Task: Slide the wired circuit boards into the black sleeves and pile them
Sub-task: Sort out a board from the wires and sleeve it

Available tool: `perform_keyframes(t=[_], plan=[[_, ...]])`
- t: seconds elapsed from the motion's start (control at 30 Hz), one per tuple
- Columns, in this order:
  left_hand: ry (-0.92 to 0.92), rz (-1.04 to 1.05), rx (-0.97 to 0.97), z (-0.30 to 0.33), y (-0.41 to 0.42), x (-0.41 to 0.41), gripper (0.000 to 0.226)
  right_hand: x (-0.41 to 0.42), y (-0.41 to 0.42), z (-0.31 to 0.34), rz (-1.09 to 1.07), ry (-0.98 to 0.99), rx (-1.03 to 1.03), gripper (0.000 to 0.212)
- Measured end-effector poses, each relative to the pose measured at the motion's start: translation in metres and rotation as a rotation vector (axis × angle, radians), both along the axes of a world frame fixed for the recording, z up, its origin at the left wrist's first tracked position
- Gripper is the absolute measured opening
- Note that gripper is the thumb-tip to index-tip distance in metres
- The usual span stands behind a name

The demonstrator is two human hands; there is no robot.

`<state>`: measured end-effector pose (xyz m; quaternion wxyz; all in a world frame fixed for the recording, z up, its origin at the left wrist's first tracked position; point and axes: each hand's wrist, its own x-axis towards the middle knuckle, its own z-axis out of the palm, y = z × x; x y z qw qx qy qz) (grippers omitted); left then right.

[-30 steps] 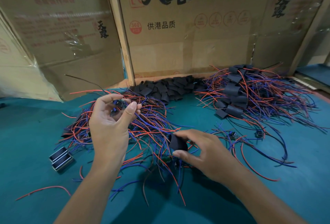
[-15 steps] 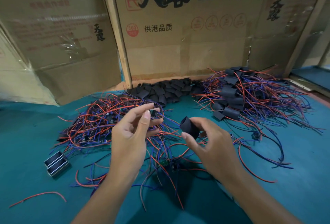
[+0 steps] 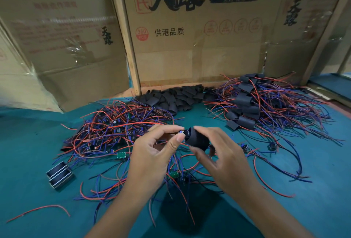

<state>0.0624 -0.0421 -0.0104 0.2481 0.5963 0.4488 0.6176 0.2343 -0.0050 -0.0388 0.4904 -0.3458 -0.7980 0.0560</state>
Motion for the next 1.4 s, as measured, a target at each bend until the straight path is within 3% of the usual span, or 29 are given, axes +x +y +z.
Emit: perform_keyframes(t=[0.47,0.77,0.97,1.4], plan=[[0.01,-0.052,-0.049,-0.003,0.002,0.0,0.012,0.002,0.0,0.004,0.027,-0.084,0.002,0.04],[0.234,-0.004,-0.059,-0.005,0.0,0.0,0.02,0.011,0.004,0.007,0.086,-0.116,-0.001,0.04],[0.196,-0.097,-0.11,-0.002,0.0,-0.005,0.009,0.009,0.004,0.006,0.093,-0.159,-0.01,0.042],[0.251,-0.18,-0.185,-0.005,0.0,-0.001,0.03,0.008,0.002,0.008,0.106,-0.194,-0.114,0.038]])
